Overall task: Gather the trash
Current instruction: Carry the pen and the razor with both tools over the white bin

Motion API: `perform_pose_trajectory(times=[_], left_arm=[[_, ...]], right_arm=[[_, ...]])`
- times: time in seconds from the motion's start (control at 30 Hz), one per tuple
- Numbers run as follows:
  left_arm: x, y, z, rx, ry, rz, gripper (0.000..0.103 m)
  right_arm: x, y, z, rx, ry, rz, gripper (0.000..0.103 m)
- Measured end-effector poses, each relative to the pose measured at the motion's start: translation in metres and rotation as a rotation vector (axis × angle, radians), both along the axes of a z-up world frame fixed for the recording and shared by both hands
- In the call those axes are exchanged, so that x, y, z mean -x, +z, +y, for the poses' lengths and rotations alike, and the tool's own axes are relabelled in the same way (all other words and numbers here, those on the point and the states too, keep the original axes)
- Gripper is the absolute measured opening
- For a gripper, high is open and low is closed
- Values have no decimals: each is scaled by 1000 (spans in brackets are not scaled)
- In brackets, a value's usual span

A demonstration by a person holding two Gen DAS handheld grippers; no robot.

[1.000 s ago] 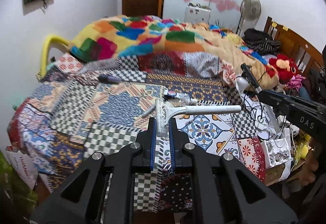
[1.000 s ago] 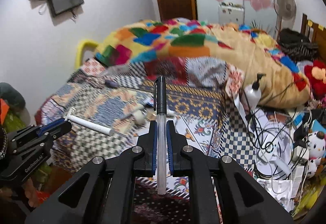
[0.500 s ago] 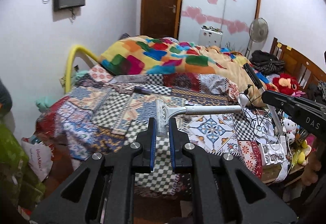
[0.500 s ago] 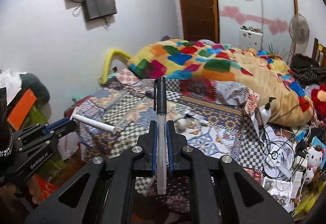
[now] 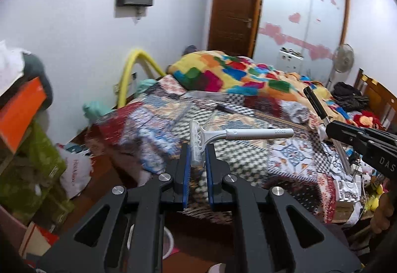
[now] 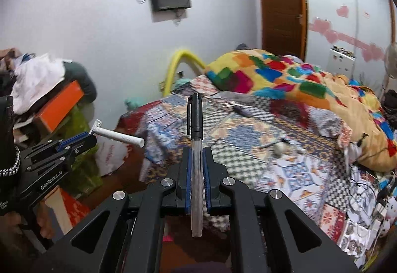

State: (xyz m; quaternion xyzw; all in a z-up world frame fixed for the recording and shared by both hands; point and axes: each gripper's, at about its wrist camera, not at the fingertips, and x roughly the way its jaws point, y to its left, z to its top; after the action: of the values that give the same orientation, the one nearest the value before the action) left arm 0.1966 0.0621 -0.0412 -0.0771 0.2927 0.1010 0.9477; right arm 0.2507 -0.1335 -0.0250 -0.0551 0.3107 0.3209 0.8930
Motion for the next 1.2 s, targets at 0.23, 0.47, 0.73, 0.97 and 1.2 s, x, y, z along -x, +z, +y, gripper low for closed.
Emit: perform_pose_trajectory(times=[0.23,0.47,0.73,0.97,1.2], left_arm=[[39,-16,46,7,97,30,10],[63,-40,81,12,170,75,10],[71,-99,119,69,218,204,10],[69,-175,141,161,235,373,10],[63,-235,154,253,221,514,10]], right_arm=[[22,-15,53,31,110,18,8],[37,-36,101,65,208,72,8],[37,-81,150,156,294,173,8],[29,-134,183,240,345,316,8],[23,-184,215,326,391,444,8]])
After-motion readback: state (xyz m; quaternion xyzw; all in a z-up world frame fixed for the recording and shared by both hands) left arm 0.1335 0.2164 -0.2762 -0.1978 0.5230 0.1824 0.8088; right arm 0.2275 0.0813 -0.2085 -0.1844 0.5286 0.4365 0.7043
